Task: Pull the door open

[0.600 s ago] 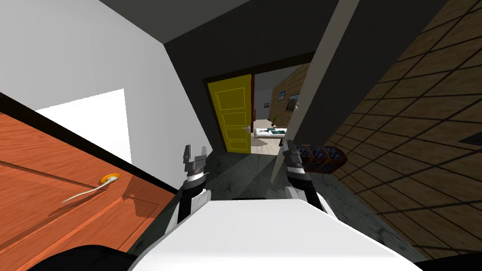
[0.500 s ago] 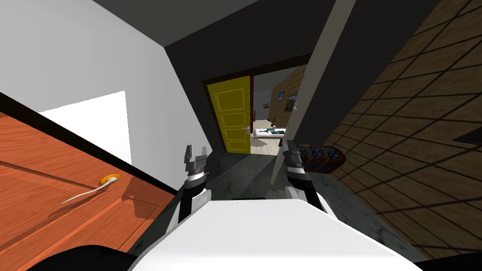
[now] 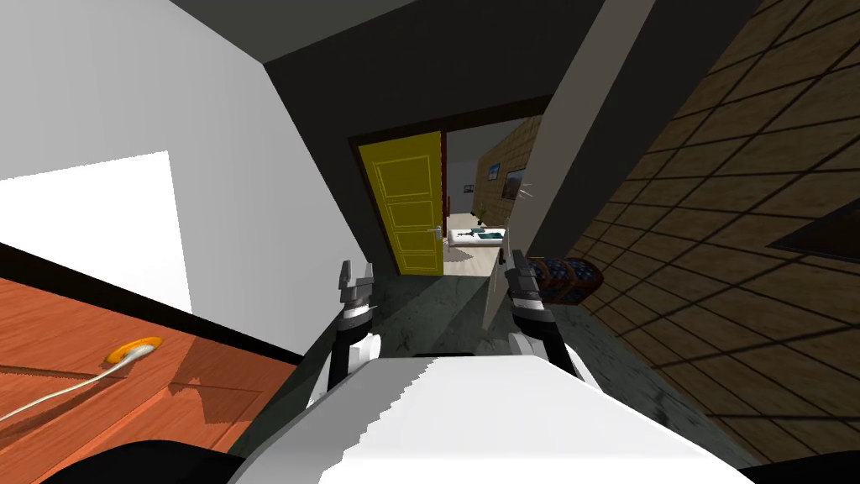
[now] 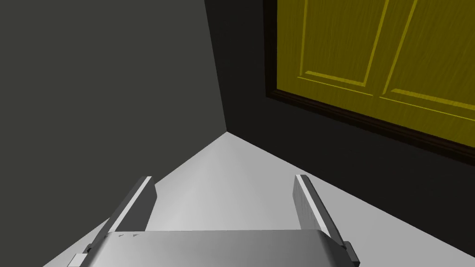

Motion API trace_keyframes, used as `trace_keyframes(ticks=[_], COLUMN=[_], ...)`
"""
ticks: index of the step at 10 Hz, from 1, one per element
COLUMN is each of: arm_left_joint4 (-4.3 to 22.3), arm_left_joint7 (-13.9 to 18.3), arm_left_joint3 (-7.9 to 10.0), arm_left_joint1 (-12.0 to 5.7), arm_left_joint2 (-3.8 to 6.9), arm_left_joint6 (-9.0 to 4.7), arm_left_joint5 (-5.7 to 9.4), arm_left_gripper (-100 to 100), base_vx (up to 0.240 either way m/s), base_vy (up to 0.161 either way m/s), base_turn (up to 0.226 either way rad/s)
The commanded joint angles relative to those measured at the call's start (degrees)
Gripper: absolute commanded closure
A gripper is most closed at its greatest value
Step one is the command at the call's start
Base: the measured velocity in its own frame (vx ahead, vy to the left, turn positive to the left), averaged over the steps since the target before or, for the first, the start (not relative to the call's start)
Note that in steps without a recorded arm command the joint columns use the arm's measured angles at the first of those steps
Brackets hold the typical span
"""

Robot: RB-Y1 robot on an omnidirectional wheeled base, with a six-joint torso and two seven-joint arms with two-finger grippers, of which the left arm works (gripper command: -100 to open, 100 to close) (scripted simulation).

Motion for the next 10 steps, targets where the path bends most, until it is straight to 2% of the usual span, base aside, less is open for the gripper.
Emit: trace_keyframes(ticks=[1, 6, 10], arm_left_joint4=[2.2, 10.1, 17.4], arm_left_joint7=[-0.9, -4.0, -7.0], arm_left_joint3=[0.23, 0.51, 0.77], arm_left_joint1=[-1.47, -6.05, -10.48], arm_left_joint2=[0.5, 2.03, 3.38], arm_left_joint6=[0.08, -0.29, -0.64], arm_left_joint5=[1.25, 5.53, 9.69], arm_left_gripper=[-100, -100, -100], base_vx=[0.079, 0.078, 0.089], base_vy=[0.003, 0.005, 0.012], base_turn=[-0.093, -0.12, -0.139])
